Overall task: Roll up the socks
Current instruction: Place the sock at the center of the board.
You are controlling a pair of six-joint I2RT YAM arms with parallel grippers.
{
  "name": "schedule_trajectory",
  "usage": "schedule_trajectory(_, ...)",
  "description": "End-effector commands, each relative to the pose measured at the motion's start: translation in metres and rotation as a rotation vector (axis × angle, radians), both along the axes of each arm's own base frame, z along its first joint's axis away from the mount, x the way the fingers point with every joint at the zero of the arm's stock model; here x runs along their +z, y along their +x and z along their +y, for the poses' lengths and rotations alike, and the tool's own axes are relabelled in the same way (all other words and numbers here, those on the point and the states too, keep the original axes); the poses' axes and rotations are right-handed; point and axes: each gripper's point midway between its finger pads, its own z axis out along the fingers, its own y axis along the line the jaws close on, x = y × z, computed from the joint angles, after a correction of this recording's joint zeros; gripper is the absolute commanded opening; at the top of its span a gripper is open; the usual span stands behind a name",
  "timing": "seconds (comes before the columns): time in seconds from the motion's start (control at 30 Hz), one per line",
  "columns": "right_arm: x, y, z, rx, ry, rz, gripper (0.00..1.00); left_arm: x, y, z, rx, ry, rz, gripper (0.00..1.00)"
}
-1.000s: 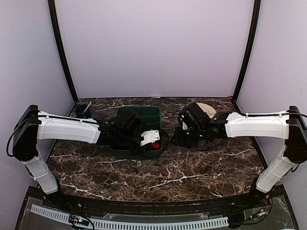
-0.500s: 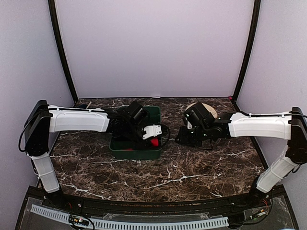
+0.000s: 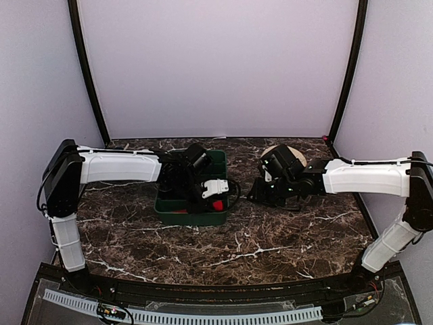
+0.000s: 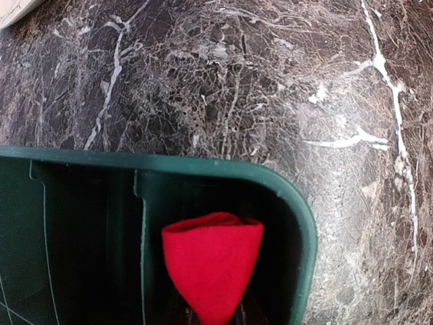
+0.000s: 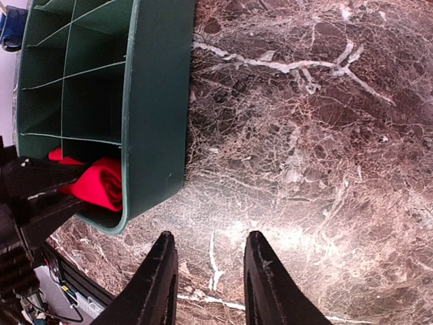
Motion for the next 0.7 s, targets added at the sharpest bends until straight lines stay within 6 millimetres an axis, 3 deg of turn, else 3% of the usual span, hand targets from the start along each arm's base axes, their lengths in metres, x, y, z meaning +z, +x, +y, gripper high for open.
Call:
schedule_trajectory(0.0,-0.002,0.004,-0.001,0.009,0.015,-0.013,0.32,-0.001,-0.001,0.000,0.010,-0.007,0.095,0.07)
schedule_trajectory(0.43,-0.013,0.011,-0.002,0.029,0.023,-0.003,0.32,-0.023,0.002,0.003,0.044,0.037,0.238,0.09)
schedule_trajectory(0.67,-0.018,0.010,-0.003,0.033,0.025,0.005,0.33,-0.034,0.001,0.005,0.052,0.058,0.266,0.16)
